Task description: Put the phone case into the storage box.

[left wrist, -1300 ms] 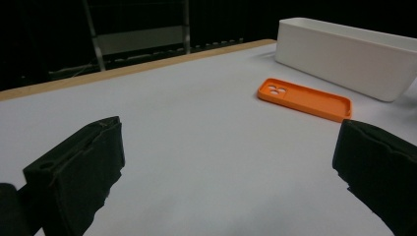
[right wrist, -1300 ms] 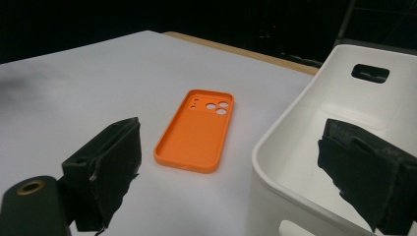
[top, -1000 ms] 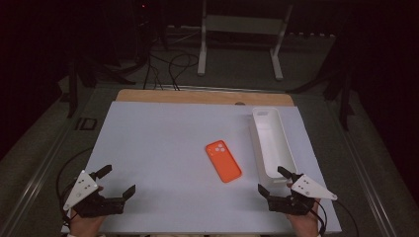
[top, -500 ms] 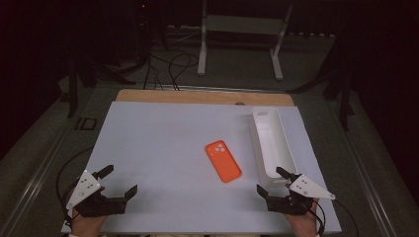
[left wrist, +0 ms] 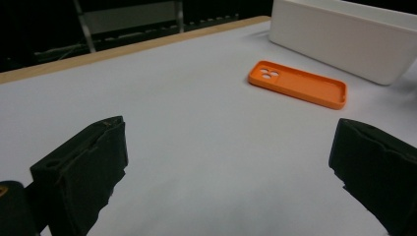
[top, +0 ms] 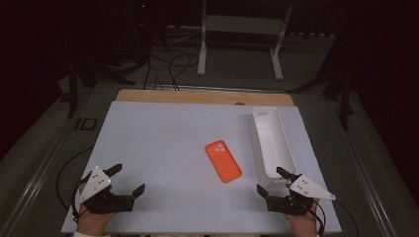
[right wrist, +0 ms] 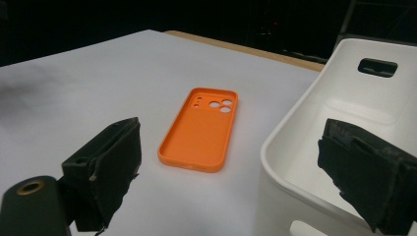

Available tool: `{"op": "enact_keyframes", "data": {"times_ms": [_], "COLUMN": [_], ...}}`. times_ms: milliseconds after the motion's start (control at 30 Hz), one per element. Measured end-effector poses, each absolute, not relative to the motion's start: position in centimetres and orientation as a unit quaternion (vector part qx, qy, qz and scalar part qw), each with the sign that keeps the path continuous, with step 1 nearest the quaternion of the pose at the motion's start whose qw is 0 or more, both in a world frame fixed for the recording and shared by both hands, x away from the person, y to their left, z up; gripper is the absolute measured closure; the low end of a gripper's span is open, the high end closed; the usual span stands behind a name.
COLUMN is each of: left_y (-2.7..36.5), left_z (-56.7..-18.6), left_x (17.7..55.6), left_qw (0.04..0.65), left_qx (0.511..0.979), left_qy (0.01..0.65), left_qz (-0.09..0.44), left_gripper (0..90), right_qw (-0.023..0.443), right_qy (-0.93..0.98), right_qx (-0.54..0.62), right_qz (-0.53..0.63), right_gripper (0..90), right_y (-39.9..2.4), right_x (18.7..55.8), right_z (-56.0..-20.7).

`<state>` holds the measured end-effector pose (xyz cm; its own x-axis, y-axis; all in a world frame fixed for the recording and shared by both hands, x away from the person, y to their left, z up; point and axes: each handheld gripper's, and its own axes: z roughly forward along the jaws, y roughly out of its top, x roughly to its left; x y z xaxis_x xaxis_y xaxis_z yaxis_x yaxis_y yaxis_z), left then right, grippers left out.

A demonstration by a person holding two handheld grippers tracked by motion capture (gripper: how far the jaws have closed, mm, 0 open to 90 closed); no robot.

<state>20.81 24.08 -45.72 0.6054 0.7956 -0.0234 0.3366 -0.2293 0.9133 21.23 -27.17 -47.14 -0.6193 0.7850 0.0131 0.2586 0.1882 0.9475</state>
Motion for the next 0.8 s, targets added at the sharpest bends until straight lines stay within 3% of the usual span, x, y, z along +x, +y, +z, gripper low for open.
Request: {"op": "enact_keyframes", "data": {"times_ms": [800], "left_y": [20.1], "left_z": [-45.9], "left_x": [23.9], "left_qw": [0.478], "left_qx": [0.769], "left_qy": [0.364], "left_qz": [0.218], "left_gripper": [6.2], "right_qw": [0.248], "right_qy": [0.730], "right_qx": [0.357], "right_qz": [0.526], "right_gripper": [9.3], "right_y": [-27.0], "right_x": [21.2], "right_z": [-47.2]}}
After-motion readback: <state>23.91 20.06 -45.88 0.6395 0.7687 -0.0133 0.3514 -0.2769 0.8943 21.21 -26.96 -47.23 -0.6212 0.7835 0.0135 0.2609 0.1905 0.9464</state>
